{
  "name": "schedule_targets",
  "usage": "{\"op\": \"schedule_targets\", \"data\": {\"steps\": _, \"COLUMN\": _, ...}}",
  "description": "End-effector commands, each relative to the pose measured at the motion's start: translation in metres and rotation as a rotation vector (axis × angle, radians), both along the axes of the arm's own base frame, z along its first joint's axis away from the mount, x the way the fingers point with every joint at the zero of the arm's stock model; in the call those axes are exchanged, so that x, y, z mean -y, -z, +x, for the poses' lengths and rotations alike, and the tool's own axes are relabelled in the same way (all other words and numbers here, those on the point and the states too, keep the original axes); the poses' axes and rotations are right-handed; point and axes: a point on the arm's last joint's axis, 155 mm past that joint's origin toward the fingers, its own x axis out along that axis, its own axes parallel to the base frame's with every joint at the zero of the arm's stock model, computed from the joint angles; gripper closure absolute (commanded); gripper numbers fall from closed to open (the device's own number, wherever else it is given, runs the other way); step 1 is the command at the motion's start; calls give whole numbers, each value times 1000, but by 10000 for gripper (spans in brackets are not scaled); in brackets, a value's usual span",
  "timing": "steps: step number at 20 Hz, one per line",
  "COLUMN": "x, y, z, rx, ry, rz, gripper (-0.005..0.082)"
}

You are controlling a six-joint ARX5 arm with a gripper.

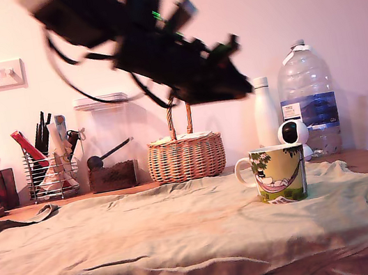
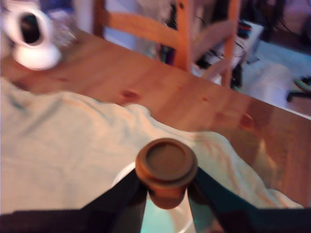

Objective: Pick up the coffee capsules on the table and drop them inside the coffee cup

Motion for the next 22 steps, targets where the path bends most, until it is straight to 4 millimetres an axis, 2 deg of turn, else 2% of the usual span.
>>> {"op": "schedule_targets", "data": {"steps": 1, "x": 10, "y": 11, "z": 3, "rx": -16, "ry": 15, "rz": 14, "gripper": 576}}
{"op": "schedule_targets", "data": {"steps": 6, "x": 21, "y": 39, "z": 5, "rx": -101, "ry": 36, "rz": 72, "gripper": 576}}
{"op": "schedule_targets", "data": {"steps": 12, "x": 25, "y": 67, "z": 3, "rx": -172, "ry": 42, "rz": 130, "gripper": 576}}
{"op": "schedule_targets", "data": {"steps": 22, "x": 26, "y": 71, "z": 1, "rx": -144, "ry": 65, "rz": 155, "gripper": 576}}
